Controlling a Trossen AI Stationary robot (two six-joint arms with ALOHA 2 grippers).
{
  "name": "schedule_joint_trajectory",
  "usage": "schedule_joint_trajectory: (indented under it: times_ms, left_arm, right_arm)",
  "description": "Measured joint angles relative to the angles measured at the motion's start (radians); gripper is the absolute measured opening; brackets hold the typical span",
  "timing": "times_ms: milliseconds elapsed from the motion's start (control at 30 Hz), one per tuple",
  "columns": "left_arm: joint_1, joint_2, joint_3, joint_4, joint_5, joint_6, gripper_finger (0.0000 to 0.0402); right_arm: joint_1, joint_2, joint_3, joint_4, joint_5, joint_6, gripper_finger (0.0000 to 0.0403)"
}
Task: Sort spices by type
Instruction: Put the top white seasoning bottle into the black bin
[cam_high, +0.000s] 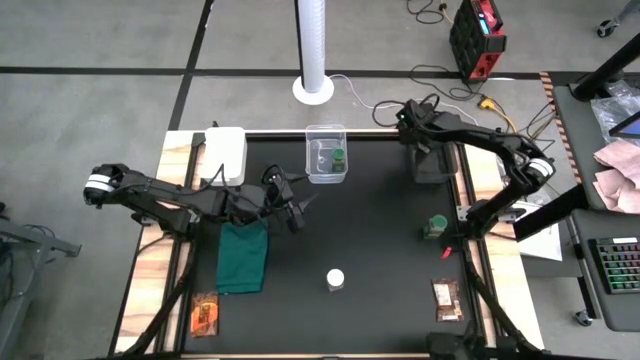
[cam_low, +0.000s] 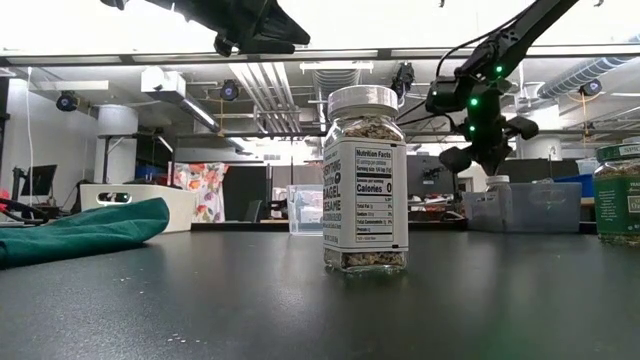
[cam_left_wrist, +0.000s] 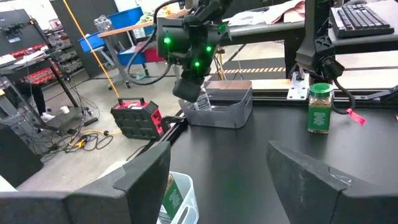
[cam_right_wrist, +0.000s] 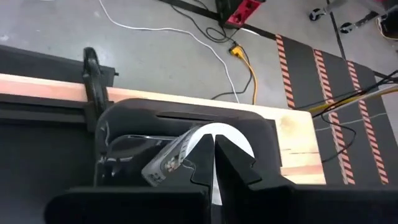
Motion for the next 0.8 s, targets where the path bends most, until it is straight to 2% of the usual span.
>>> schedule_joint_trajectory:
  times_ms: [167, 433, 800]
  left_arm:
    - [0.0, 0.0, 0.0, 0.0, 0.0, 0.0, 0.0249]
    - [0.0, 0.0, 0.0, 0.0, 0.0, 0.005, 0.0249]
    - [0.0, 0.0, 0.0, 0.0, 0.0, 0.008, 0.0249]
  right_arm:
    - [0.014, 0.012, 0.002, 0.0, -0.019, -0.045, 0.0009]
    - [0.022, -0.041, -0.001, -0.083, -0.058, -0.1, 0.0009]
    - [0.022, -0.067, -0.004, -0.079, -0.027, -0.129, 0.0009]
